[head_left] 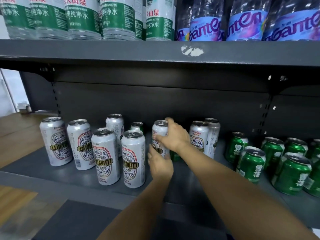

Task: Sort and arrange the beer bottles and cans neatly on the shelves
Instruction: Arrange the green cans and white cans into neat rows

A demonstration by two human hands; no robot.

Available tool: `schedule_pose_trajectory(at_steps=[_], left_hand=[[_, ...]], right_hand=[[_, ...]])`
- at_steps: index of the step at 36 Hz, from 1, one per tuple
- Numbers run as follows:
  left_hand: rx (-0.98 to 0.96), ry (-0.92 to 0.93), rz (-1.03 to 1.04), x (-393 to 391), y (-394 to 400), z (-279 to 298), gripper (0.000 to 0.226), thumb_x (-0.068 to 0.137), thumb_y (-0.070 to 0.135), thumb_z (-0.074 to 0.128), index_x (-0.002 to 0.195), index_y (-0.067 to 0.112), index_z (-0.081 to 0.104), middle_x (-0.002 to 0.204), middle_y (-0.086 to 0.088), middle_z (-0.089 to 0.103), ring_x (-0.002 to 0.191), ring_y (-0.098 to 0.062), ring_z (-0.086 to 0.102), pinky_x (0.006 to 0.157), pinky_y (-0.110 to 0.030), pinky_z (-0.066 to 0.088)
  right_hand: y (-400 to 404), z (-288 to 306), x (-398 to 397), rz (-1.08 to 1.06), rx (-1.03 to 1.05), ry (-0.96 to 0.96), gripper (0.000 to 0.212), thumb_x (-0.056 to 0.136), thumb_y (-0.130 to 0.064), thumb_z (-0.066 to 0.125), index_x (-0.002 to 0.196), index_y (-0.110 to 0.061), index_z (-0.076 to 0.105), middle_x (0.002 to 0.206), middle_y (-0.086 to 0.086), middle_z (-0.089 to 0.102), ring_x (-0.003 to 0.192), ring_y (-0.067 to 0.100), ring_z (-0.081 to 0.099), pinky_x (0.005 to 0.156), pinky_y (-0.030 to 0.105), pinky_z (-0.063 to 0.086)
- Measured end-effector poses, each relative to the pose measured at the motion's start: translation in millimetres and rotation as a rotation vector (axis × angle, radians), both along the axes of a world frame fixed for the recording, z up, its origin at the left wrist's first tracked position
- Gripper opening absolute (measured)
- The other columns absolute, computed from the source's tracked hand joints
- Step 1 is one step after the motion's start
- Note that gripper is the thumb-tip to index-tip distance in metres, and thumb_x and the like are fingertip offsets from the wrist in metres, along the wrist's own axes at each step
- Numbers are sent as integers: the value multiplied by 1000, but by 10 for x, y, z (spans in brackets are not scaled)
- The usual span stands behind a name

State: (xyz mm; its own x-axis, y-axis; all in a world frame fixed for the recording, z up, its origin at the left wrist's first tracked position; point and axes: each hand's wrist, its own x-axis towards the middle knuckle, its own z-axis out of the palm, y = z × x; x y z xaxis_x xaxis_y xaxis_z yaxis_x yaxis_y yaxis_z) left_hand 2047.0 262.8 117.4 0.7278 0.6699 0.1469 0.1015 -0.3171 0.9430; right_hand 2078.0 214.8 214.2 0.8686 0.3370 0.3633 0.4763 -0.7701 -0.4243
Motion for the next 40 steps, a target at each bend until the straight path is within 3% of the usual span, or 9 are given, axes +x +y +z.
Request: schedule_pose_trajectory(at_steps=[8,11,14,17,22,25,28,33,40], left_hand=[[-101,-16,111,-53,-76,8,81,96,16,55,154,9,0,162,-14,8,150,-26,7,116,-31,7],[-139,-18,148,-116,-166,-70,66,96,14,54,152,11,20,157,-12,23,144,-28,22,112,-36,22],[-84,-33,149,-154,-242,-133,37,92,8,51,128,15,47,133,-7,46,122,-28,45,97,-42,41],[10,-51,57,-75,-243,-146,29,87,5,53,113,16,49,117,-1,50,110,-24,51,88,-38,46],[46,2,-75,89,-252,-83,50,87,9,61,132,13,42,131,-6,43,122,-27,45,100,-41,42],[72,62,-96,186,-245,-42,62,91,12,61,145,10,30,141,-9,37,130,-28,41,105,-38,37],[118,111,-127,262,-282,-15,65,92,13,59,147,11,25,143,-9,35,131,-27,40,104,-36,36],[89,129,-155,361,-354,-63,78,91,15,60,153,13,13,151,-9,28,136,-30,34,107,-42,37],[25,126,-146,446,-325,-126,85,89,25,63,154,15,10,154,-10,26,138,-30,32,105,-41,36]], right_hand=[[391,-15,99,75,-54,-15,82,83,-53,67,149,-20,29,134,10,55,121,31,54,91,37,46],[453,-8,158,80,-53,4,81,84,-54,66,149,-19,30,133,10,56,122,30,54,91,36,46],[452,-8,200,80,-42,33,81,83,-55,66,147,-18,32,132,9,57,120,29,55,90,36,47],[411,11,244,104,-64,45,84,81,-57,67,146,-16,33,132,9,58,120,29,55,90,36,47],[249,220,289,78,-169,76,79,91,-71,36,152,-23,25,142,7,51,127,28,51,94,36,44],[104,322,340,-4,-139,-33,47,101,-46,29,135,-18,46,135,11,55,118,29,55,87,35,44],[-25,310,397,-64,-407,-163,29,91,-30,49,114,-17,61,124,9,61,115,28,55,94,37,37],[-50,120,509,-83,-925,-53,49,86,-54,53,126,-26,58,135,1,54,136,26,31,111,52,9],[-13,91,496,-54,-979,-147,47,87,-55,53,121,-25,59,130,-2,58,137,26,30,114,54,1]])
